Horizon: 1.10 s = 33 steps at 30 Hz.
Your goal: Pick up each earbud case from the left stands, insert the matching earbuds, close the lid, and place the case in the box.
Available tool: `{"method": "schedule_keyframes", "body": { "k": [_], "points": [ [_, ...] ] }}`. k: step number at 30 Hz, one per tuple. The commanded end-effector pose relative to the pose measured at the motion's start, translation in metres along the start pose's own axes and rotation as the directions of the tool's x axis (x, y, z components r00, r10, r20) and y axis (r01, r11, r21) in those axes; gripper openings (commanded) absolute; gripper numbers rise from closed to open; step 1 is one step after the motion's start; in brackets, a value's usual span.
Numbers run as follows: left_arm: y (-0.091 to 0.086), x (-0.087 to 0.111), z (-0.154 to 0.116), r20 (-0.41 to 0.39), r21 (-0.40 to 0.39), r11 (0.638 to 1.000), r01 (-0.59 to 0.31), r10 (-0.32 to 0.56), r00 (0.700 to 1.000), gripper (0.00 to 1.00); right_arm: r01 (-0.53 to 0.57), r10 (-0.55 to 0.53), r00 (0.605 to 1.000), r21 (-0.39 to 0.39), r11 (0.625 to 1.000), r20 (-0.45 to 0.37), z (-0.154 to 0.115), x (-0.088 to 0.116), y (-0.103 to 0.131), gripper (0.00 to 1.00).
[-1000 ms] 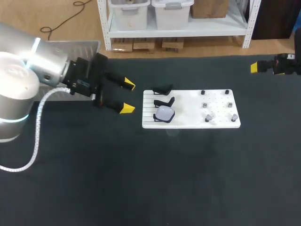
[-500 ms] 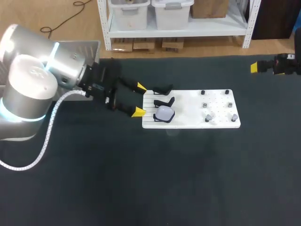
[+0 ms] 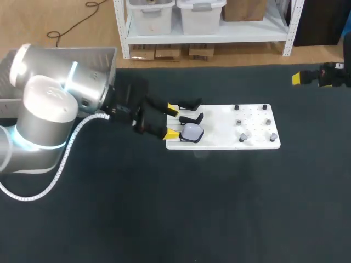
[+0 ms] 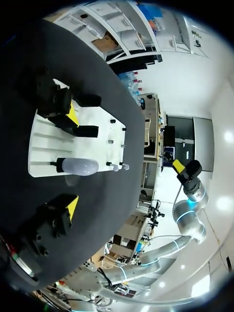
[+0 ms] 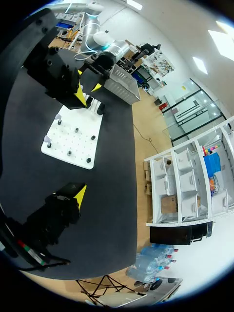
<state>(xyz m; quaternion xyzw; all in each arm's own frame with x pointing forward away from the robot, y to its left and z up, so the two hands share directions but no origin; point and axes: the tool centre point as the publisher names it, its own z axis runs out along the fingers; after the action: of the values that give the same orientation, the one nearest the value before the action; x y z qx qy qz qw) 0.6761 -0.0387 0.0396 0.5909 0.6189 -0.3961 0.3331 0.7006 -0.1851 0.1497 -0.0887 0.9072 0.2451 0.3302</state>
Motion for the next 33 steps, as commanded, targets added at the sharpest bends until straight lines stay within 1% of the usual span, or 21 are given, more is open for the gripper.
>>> {"method": "schedule_keyframes", "body": {
  "k": [1,5,7,10,12,18,20,21,26,30,33],
  "points": [
    [-0.001,0.005,0.006,0.011,-0.008,1.0,-0.011,0.011,1.0,0.79,0.001,-0.001,1.0,-0.001,1.0,0.0,0.0,0.0,0.0,1.0],
    [-0.004,0.006,0.009,0.019,-0.014,0.999,-0.043,0.043,0.999,0.76,0.001,-0.001,1.0,-0.001,1.0,0.0,0.0,0.0,0.0,1.0],
    [-0.005,0.007,0.012,0.019,-0.013,0.999,-0.05,0.05,0.999,0.79,0.001,-0.001,1.0,-0.001,1.0,0.0,0.0,0.0,0.0,1.0],
    [-0.004,0.009,0.015,0.019,-0.011,0.998,-0.056,0.056,0.998,0.78,0.001,-0.001,1.0,-0.001,1.0,0.0,0.0,0.0,0.0,1.0],
    [-0.004,0.01,0.017,0.019,-0.011,0.998,-0.057,0.057,0.998,0.73,0.001,-0.001,1.0,-0.001,1.0,0.0,0.0,0.0,0.0,1.0],
    [-0.004,0.011,0.022,0.022,-0.015,0.998,-0.059,0.059,0.998,0.63,0.001,-0.001,1.0,-0.001,1.0,0.0,0.0,0.0,0.0,1.0],
    [-0.003,0.012,0.024,0.022,-0.019,0.998,-0.063,0.063,0.998,0.56,0.001,-0.001,1.0,-0.001,1.0,0.0,0.0,0.0,0.0,1.0],
    [-0.003,0.012,0.025,0.022,-0.022,0.998,-0.066,0.066,0.998,0.55,0.001,-0.001,1.0,-0.001,1.0,0.0,0.0,0.0,0.0,1.0],
    [-0.001,0.012,0.028,0.025,-0.024,0.997,-0.071,0.072,0.997,0.5,0.001,-0.001,1.0,-0.001,1.0,0.0,0.0,0.0,0.0,1.0],
    [-0.001,0.012,0.03,0.027,-0.025,0.997,-0.079,0.08,0.996,0.53,0.001,-0.001,1.0,-0.001,1.0,0.0,0.0,0.0,0.0,1.0],
    [0.0,0.011,0.031,0.028,-0.025,0.996,-0.083,0.083,0.996,0.51,0.001,-0.001,1.0,-0.001,1.0,0.0,0.0,0.0,0.0,1.0]
  ]
}}
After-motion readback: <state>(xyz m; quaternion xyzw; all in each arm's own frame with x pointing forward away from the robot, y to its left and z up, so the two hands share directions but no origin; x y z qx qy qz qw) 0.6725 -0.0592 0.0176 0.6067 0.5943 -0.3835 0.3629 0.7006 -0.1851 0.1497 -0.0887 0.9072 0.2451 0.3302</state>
